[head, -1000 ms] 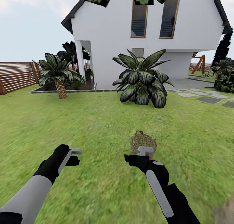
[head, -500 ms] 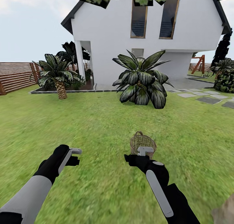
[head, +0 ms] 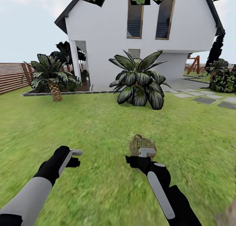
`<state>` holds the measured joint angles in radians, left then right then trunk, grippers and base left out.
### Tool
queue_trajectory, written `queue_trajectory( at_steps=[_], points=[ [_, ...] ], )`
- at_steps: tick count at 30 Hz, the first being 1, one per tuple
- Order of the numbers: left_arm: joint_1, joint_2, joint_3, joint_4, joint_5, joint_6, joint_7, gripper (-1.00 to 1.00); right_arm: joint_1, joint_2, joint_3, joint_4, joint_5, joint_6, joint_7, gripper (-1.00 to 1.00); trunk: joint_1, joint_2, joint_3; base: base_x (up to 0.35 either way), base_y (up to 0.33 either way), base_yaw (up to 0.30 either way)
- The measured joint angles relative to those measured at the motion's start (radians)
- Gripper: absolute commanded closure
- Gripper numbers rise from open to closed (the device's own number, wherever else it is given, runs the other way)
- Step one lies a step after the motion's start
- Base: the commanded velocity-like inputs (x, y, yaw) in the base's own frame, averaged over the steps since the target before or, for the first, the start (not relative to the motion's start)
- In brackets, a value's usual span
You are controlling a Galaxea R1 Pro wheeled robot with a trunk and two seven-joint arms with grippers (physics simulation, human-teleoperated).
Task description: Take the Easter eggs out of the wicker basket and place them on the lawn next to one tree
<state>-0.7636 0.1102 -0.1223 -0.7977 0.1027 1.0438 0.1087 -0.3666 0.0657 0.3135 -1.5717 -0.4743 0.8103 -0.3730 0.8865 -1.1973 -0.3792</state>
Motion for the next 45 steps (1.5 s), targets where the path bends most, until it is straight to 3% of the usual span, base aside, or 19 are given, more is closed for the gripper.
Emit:
queue_trajectory(
  at_steps=[45],
  points=[
    [0.0, 0.0, 0.0, 0.031, 0.0, 0.0, 0.0, -1.0, 0.0, 0.0, -0.002, 0.0, -0.001, 0.0, 0.0, -1.0, 0.0, 0.0, 0.0, 0.254, 0.232, -0.279]
  ],
)
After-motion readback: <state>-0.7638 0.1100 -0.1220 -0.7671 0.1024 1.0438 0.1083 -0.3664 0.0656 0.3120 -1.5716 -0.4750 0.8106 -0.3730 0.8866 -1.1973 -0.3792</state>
